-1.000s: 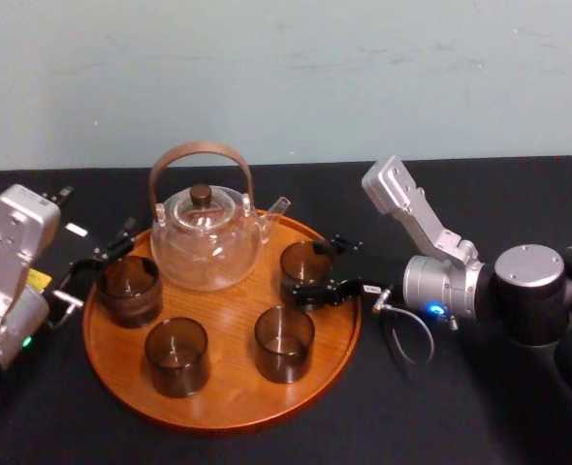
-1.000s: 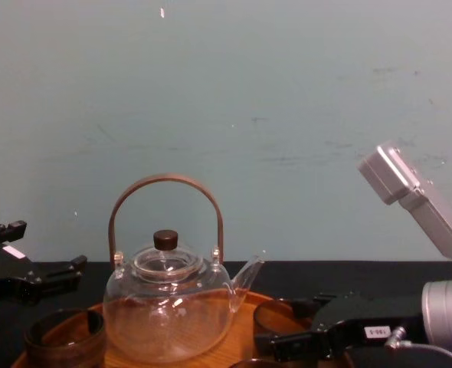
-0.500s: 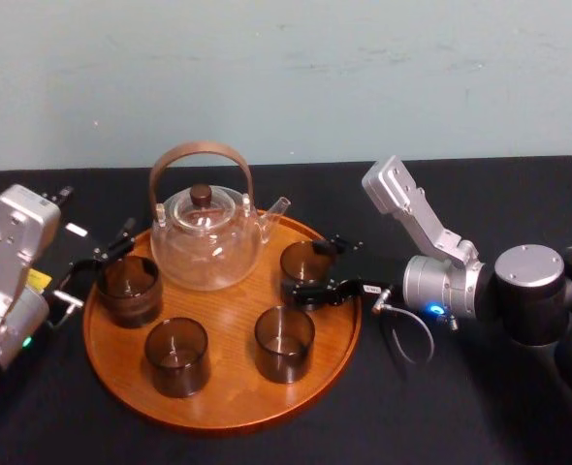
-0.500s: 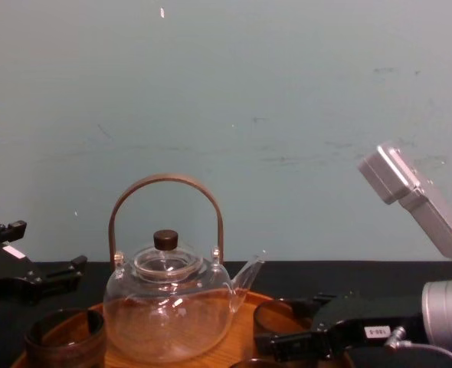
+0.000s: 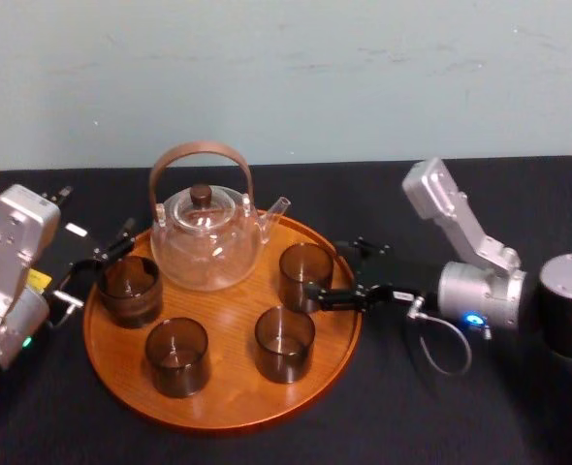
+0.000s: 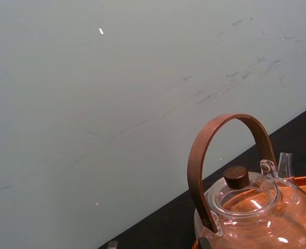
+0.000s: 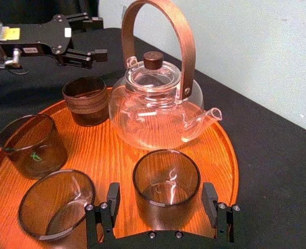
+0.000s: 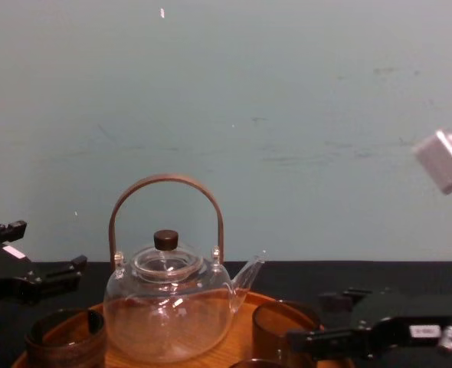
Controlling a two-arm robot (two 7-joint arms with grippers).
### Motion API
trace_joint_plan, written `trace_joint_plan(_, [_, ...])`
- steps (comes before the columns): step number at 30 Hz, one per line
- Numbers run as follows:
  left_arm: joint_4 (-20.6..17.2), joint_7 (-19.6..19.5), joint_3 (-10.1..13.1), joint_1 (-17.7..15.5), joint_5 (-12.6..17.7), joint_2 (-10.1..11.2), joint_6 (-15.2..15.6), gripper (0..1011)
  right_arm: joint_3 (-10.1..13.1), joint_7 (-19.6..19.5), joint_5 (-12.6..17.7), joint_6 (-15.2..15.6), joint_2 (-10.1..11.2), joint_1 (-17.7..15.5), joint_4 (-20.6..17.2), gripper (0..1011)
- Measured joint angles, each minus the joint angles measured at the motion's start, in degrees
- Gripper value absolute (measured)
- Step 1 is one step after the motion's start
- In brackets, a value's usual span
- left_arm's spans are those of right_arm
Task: Pick up the glass from the table and place it on the tray.
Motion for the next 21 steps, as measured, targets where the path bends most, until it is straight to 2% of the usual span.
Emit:
trace_joint_plan(11, [0.0,0.0,0.0,0.0,0.0,0.0,0.0,1001,3.6,-0.3,3.8,-1.2,7.5,-6.9,-9.8,1002])
trace_joint_plan(14, [0.0,0.0,0.0,0.0,0.0,0.0,0.0,1001,4.7,-0.8,4.8,-1.7,8.9,-8.4,-11.5,1002])
trace_joint_plan(17, [0.0,0.0,0.0,0.0,0.0,0.0,0.0,1001,6.7,-2.4,6.1,-2.7,10.8,-11.1,-14.1,1002])
trace_joint_plan(21, [0.0,0.0,0.0,0.0,0.0,0.0,0.0,1001,9.1,-5.2,7.1,-3.9,11.8,-13.8,-16.2,1002])
